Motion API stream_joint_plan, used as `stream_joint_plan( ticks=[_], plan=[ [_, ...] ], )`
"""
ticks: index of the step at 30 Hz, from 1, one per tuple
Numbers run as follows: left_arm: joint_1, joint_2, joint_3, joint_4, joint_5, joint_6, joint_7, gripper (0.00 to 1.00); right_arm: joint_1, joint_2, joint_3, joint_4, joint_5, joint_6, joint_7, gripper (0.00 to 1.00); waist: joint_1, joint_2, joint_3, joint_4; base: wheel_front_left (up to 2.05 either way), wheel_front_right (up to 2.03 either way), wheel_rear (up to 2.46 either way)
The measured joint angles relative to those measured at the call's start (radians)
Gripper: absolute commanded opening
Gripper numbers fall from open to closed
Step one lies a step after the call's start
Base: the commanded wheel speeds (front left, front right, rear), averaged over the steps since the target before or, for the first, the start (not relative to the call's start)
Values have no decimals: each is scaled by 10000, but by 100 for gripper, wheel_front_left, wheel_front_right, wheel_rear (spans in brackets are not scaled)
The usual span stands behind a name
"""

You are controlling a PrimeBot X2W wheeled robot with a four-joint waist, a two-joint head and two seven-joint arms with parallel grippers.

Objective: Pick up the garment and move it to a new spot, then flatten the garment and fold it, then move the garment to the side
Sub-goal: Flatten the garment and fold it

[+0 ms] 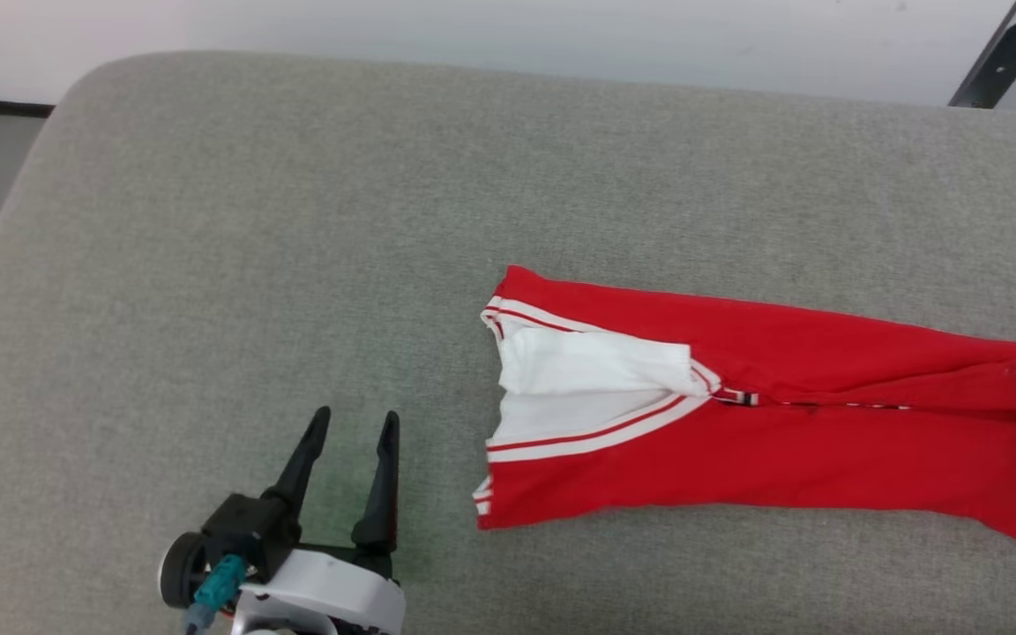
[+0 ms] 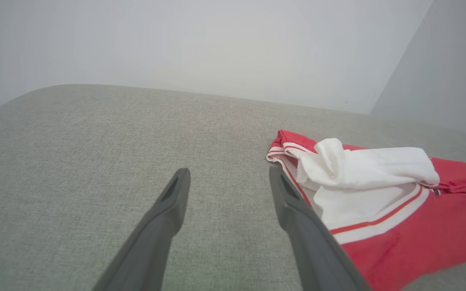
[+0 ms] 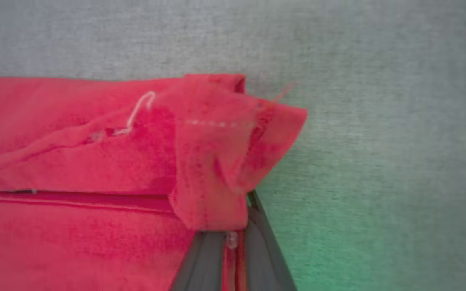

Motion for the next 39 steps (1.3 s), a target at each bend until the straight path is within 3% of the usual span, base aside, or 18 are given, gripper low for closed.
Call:
stream_joint_plan(
  ticks=[9,13,16,21,28,34,39],
  plan=[
    [126,-123,403,15,88,-190,0,100,720,-1338,-1327,573,-56,-12,-798,0,0,1,29,-306,0,0,0],
    [179,-163,464,138,161,-274,0,100,879,-1440,-1601,483,-134,-13,-1047,0,0,0,-43,-360,0,0,0],
    [233,-171,518,295,157,-324,0,100,1030,-1127,-1544,-240,-167,-15,-1072,0,-1,0,-190,-395,0,0,0],
    [426,-205,418,541,125,-370,0,100,1150,-531,-1135,-2502,-405,-17,-788,0,0,0,-520,-481,0,0,0],
    [619,-213,274,719,17,-435,0,100,1131,897,-587,-5492,-880,-17,397,0,0,0,-981,-506,0,0,0],
    [634,-226,-25,819,-228,-441,0,100,830,2332,-38,-6197,-1496,-17,1200,0,0,0,-1039,-222,0,0,0],
    [588,-226,-132,876,-345,-439,0,100,498,2999,347,-5892,-2148,-17,1348,0,0,0,-943,51,0,0,0]
  ],
)
